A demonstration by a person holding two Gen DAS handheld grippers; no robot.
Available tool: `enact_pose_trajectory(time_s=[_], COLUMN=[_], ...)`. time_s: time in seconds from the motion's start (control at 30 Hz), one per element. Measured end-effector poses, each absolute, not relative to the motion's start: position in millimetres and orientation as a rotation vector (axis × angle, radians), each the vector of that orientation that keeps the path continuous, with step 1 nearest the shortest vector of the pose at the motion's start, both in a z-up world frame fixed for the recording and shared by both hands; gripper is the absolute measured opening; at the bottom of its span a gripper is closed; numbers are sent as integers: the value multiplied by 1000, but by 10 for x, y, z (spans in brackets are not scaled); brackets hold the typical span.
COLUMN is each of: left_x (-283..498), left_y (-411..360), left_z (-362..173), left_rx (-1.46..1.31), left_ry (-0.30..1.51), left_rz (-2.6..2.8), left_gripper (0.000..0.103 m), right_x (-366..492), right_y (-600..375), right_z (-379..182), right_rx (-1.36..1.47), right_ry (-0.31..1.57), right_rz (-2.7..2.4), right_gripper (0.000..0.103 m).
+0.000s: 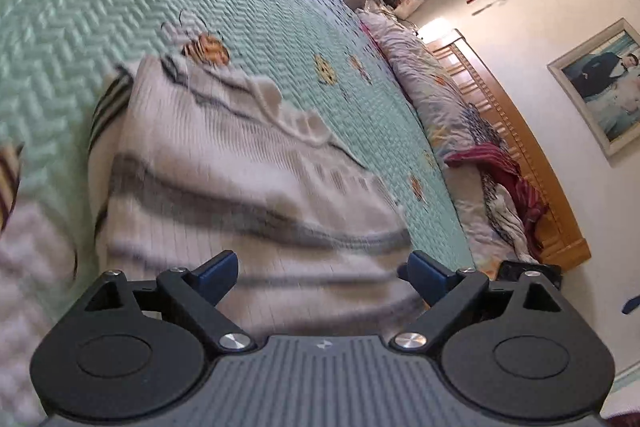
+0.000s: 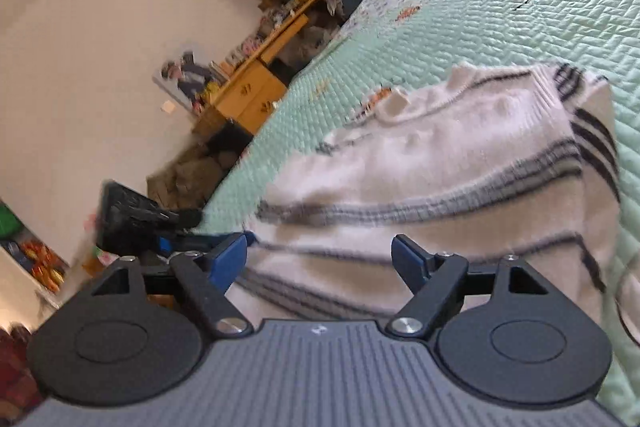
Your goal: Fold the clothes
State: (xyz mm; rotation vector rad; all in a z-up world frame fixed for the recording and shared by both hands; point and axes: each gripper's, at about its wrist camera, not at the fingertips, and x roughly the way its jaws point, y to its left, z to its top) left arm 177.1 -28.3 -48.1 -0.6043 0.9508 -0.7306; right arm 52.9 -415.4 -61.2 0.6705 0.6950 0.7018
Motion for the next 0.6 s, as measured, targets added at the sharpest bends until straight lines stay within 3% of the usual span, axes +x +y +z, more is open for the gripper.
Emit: enact_pose_trajectory(time_s=[0.13, 0.17, 0.2, 0.23, 0.27, 0.37, 0.47, 0.53, 0.6], left_x=[2119, 2177, 2235, 2266, 2272, 2293, 2314, 2327, 2341], left_y=[-411, -427, -444, -467, -497, -588, -678, -738, -799], left_z=[-624, -666, -708, -723, -716, -693, -670, -654, -639], left_rx=[-551, -519, -486, -462, -444, -391, -338, -303, -268], left_ry=[977, 987, 996, 998, 995, 983, 972, 964, 956], left_rz=[-643, -605, -566, -547, -545, -539, -532, -528, -523], left_gripper=[92, 86, 78, 73, 73, 63, 74, 82, 84], right_x=[957, 1060, 1145, 1232, 1272, 1303, 1239, 1183, 1257], right_y=[-4134, -4167, -4218, -4314, -4422, -4652, -4554, -4447, -4266], right_z=[-736, -842, -945, -1074, -1143, -1186, -930, -755, -677], right_rx=[809, 856, 879, 858, 822, 799, 661, 622, 650], right_ry=[694, 718, 749, 793, 811, 787, 775, 751, 731], right_rz=[778, 781, 734, 633, 562, 477, 436, 453, 558], right_gripper=[80, 80, 73, 33, 0, 0, 6, 23, 42])
